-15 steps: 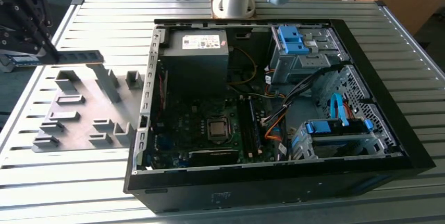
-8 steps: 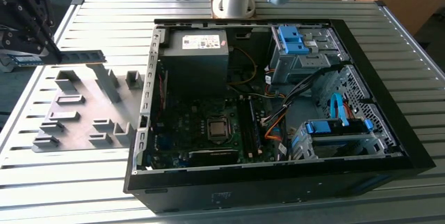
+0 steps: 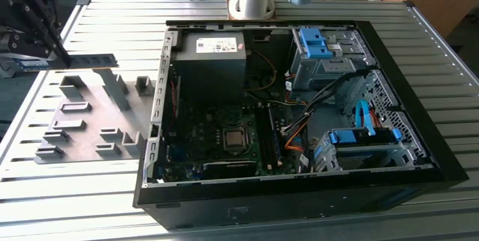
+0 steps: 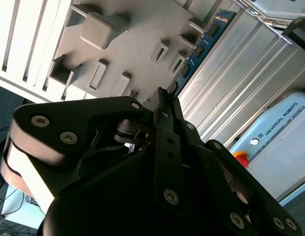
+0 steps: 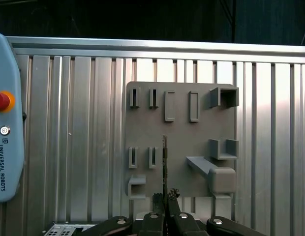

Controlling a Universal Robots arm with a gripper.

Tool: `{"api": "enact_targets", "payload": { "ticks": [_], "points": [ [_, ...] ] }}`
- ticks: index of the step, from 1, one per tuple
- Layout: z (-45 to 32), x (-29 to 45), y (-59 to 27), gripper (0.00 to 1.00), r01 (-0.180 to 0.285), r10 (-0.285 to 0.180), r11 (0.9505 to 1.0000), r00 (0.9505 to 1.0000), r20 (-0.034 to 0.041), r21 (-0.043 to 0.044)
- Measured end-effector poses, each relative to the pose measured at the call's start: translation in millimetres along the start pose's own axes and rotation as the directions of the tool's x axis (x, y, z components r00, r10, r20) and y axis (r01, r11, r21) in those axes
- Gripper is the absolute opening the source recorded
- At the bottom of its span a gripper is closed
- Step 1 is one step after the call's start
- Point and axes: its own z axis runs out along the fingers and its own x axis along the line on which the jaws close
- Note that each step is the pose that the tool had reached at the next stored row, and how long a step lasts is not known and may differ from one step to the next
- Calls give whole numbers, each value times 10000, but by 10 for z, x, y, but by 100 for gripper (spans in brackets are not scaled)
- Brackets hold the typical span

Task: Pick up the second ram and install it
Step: 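Pick up the second ram and move it above second insertion slot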

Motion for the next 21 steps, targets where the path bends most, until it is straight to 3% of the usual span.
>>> {"api": "enact_targets", "payload": {
  "ticks": [21],
  "points": [
    [-2,0,-148,14,0,0,10000,10000,0,1]
  ]
}}
